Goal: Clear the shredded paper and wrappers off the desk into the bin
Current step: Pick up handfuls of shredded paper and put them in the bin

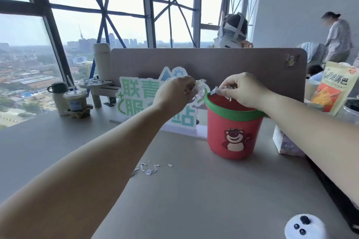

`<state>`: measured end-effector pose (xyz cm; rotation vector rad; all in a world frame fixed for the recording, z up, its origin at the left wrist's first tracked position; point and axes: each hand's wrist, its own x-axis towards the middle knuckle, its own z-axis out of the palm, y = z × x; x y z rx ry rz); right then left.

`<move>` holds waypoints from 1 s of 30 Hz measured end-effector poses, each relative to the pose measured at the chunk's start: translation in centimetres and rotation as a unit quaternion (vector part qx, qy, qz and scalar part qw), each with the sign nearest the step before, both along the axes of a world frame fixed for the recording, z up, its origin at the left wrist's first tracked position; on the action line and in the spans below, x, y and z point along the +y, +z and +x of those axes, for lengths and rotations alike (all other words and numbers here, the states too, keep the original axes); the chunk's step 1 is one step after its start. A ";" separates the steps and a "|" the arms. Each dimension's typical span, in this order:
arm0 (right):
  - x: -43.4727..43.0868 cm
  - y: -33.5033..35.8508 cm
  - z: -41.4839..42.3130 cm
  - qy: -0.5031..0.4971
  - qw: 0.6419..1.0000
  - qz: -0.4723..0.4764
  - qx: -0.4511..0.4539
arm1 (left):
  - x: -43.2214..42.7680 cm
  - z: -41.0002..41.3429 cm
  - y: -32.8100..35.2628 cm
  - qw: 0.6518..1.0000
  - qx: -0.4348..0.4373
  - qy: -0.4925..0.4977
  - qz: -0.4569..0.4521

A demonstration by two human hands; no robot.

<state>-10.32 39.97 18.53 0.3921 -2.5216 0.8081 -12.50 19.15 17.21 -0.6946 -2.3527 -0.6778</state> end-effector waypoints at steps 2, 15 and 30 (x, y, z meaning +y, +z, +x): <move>1.8 0.3 -0.7 -0.019 1.000 -0.002 0.002 | 2.1 -1.1 0.8 1.000 -0.002 -0.015 0.000; 6.5 -1.8 -3.1 -0.095 0.987 0.107 -0.079 | 9.7 -4.0 -1.0 0.992 -0.060 -0.002 -0.111; 5.5 -0.9 -1.8 -0.065 0.987 0.126 -0.069 | 8.3 -2.8 -0.3 0.991 -0.077 -0.028 -0.107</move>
